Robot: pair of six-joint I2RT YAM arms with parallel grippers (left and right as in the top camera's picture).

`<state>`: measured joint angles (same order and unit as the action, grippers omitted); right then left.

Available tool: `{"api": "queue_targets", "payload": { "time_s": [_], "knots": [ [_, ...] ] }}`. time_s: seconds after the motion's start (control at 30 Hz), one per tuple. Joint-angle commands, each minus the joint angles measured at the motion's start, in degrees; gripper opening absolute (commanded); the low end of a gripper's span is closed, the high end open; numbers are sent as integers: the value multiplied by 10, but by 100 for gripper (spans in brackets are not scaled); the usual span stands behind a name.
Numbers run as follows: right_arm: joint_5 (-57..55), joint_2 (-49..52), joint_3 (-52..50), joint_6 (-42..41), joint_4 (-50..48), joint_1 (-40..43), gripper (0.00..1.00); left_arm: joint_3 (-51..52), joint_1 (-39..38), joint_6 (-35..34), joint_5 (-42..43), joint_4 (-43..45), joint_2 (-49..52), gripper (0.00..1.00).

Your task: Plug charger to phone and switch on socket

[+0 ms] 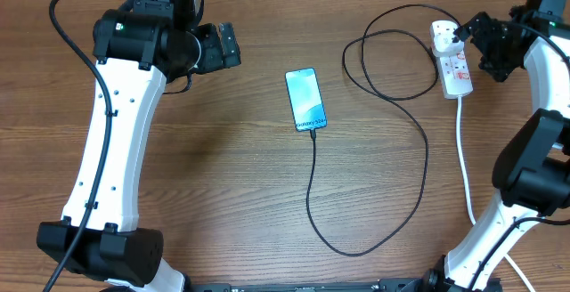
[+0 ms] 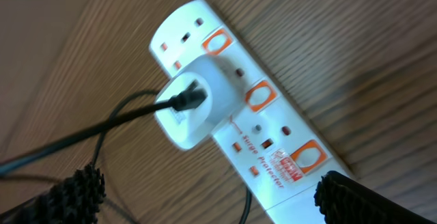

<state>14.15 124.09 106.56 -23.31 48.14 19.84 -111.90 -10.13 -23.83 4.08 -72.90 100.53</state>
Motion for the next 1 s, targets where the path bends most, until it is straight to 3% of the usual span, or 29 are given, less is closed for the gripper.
{"api": "queue_targets", "payload": {
  "time_s": [0.0, 0.2, 0.97],
  "knots": [
    [-129, 4, 14, -29, -2, 5, 100, -3, -4, -6, 5, -4, -1, 100],
    [-256, 10, 14, 37, -5, 2, 100, -3, -4, -12, 5, 1, -1, 100],
    [-214, 85, 14, 36, -51, -28, 100, -3, -4, -21, 5, 0, 0, 100]
  ]
}}
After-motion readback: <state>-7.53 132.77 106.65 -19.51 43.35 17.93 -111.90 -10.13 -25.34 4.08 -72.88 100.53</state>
